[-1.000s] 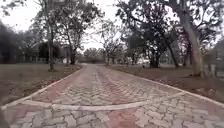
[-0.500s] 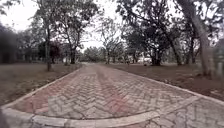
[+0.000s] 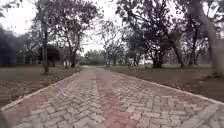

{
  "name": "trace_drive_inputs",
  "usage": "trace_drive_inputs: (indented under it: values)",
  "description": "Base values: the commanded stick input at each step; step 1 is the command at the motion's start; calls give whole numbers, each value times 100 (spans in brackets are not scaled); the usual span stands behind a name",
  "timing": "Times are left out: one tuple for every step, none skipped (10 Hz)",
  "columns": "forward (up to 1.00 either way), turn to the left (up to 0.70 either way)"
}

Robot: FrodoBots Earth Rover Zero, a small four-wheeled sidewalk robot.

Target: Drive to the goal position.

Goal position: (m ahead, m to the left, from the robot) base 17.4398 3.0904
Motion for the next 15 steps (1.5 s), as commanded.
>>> trace_drive_inputs:
  values:
    - [70,32]
    - [70,4]
    - [70,3]
    - [70,2]
    - [70,1]
    - [70,0]
    - [70,0]
    - [70,0]
    - [70,1]
    - [70,0]
    - [70,1]
    - [70,2]
    - [70,2]
    - [70,2]
    - [70,2]
